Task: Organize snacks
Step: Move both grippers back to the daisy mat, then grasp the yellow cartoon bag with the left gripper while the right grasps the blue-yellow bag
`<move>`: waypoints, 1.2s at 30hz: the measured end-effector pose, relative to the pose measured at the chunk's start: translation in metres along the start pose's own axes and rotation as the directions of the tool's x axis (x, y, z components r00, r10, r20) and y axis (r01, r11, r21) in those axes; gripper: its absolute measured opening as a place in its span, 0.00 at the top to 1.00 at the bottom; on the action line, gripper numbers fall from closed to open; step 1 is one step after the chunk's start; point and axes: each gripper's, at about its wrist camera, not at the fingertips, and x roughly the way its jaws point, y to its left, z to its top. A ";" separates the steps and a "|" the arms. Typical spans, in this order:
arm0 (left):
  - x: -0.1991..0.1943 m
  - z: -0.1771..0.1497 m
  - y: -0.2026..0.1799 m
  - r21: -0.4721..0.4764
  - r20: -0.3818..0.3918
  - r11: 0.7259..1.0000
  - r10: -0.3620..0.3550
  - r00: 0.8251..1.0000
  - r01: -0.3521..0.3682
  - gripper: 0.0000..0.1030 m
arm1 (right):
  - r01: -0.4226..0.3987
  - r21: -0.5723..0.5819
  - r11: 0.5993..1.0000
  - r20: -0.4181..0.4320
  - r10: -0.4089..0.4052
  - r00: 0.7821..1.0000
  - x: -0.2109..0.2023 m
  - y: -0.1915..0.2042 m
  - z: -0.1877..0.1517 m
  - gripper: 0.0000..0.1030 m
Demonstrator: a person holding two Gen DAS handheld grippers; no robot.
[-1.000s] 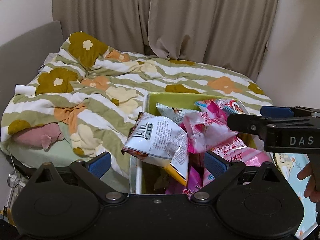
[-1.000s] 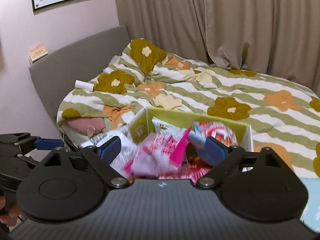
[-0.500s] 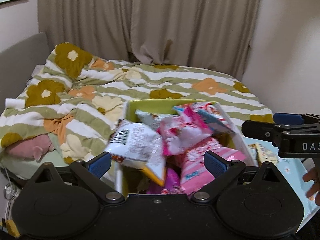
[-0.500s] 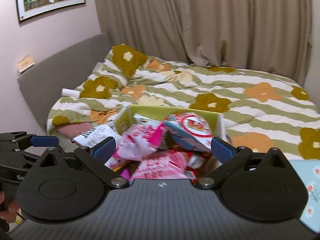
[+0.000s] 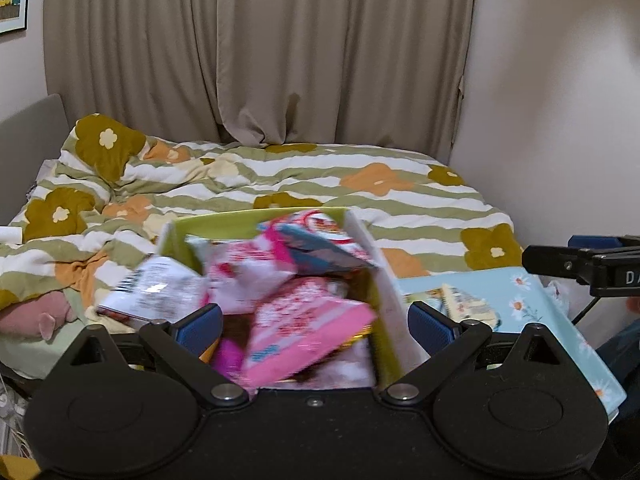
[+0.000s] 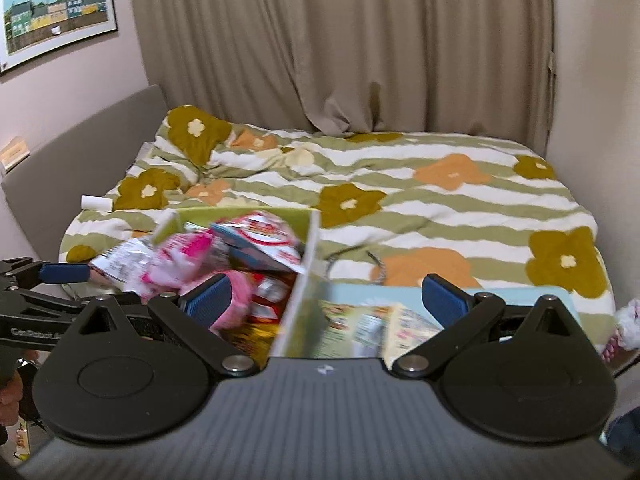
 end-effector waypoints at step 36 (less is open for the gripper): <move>0.205 -0.011 -0.192 0.337 -0.249 0.894 0.387 0.888 -0.295 0.33 | -0.199 0.323 0.925 -0.371 0.317 0.873 0.154 -0.225 -0.049 0.00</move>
